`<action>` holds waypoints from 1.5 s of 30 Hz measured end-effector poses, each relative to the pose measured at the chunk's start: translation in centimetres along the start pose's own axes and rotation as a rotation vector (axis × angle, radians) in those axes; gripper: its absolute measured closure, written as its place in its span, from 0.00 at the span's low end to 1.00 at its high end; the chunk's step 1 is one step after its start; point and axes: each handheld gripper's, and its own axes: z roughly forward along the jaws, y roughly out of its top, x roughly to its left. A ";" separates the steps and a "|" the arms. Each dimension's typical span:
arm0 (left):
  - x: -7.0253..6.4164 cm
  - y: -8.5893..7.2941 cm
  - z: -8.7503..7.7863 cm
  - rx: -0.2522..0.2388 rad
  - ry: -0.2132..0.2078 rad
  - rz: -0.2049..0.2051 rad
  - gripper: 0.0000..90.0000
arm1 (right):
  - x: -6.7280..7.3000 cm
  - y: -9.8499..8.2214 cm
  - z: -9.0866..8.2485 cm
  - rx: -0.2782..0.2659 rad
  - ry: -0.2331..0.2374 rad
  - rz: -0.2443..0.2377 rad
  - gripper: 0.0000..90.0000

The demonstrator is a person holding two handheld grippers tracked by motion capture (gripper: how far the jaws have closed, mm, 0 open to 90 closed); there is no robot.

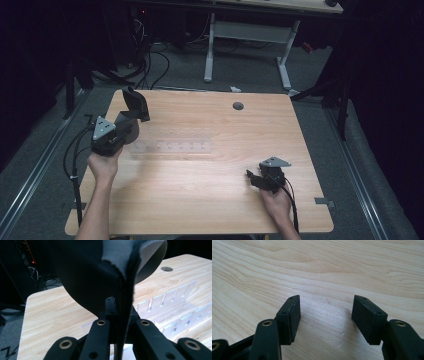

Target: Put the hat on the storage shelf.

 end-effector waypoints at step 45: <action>1.0 -2.5 -0.4 0.028 0.057 -0.105 0.88 | 0.0 0.0 0.0 0.000 -0.002 0.002 0.45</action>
